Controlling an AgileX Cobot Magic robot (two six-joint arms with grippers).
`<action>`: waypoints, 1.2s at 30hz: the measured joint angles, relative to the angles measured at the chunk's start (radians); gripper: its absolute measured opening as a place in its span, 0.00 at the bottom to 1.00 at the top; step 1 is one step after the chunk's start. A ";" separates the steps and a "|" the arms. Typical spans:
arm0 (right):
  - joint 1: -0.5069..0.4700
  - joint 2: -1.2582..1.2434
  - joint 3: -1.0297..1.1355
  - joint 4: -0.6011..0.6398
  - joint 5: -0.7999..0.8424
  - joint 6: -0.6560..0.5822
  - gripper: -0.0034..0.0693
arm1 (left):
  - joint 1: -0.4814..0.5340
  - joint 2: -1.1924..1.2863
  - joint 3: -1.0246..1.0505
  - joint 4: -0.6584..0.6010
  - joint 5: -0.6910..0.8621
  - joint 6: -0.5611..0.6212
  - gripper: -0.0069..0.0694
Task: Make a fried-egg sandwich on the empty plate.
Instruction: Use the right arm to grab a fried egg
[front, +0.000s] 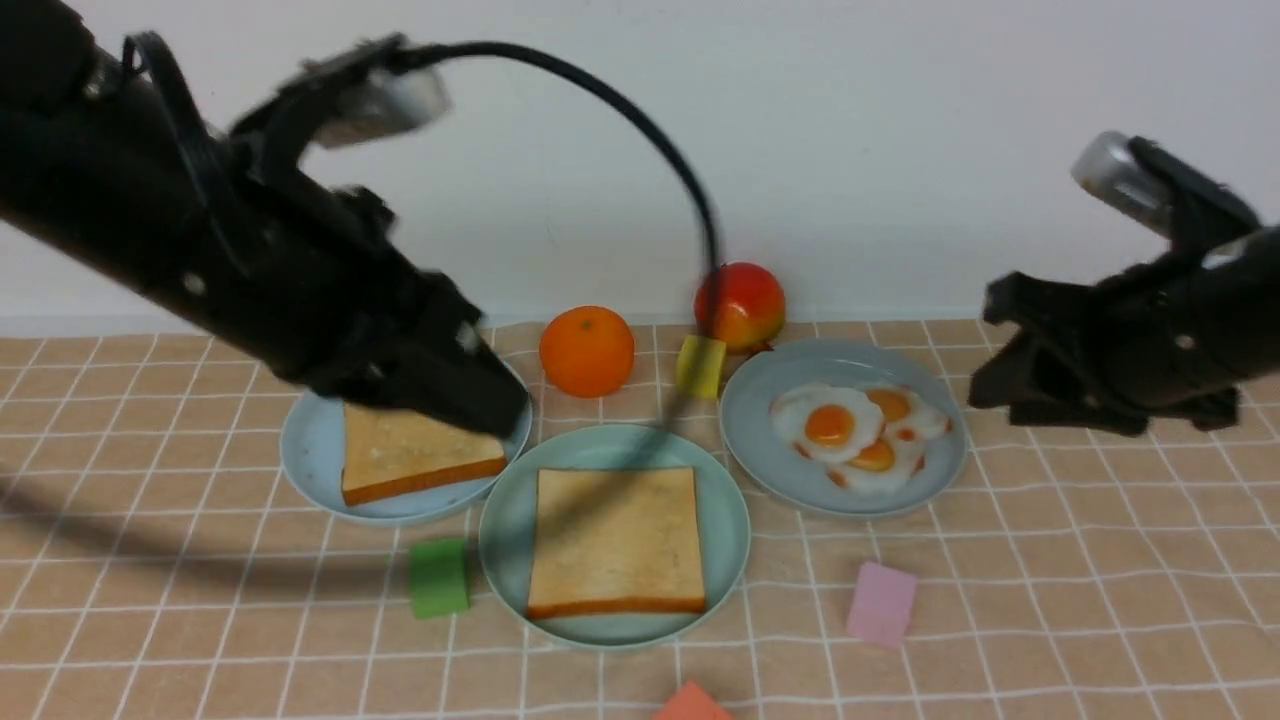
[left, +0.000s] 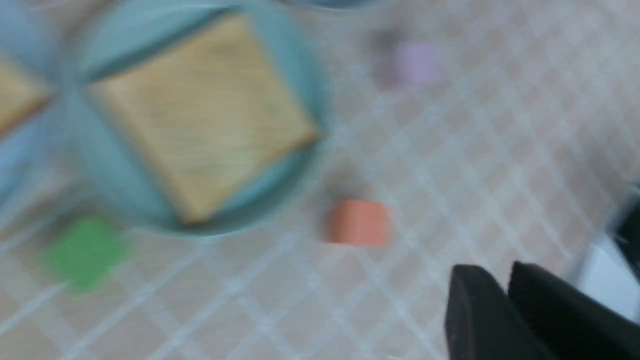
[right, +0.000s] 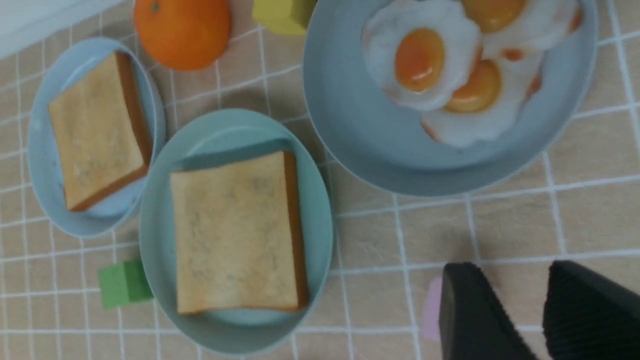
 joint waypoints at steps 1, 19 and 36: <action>-0.002 0.052 -0.031 0.033 0.000 -0.036 0.38 | -0.052 -0.028 0.029 -0.003 -0.026 0.003 0.14; -0.011 0.606 -0.593 -0.088 0.152 -0.183 0.51 | -0.201 -0.058 0.160 0.286 -0.199 -0.238 0.07; -0.017 0.719 -0.618 -0.042 0.118 -0.208 0.35 | -0.201 -0.058 0.161 0.286 -0.199 -0.241 0.07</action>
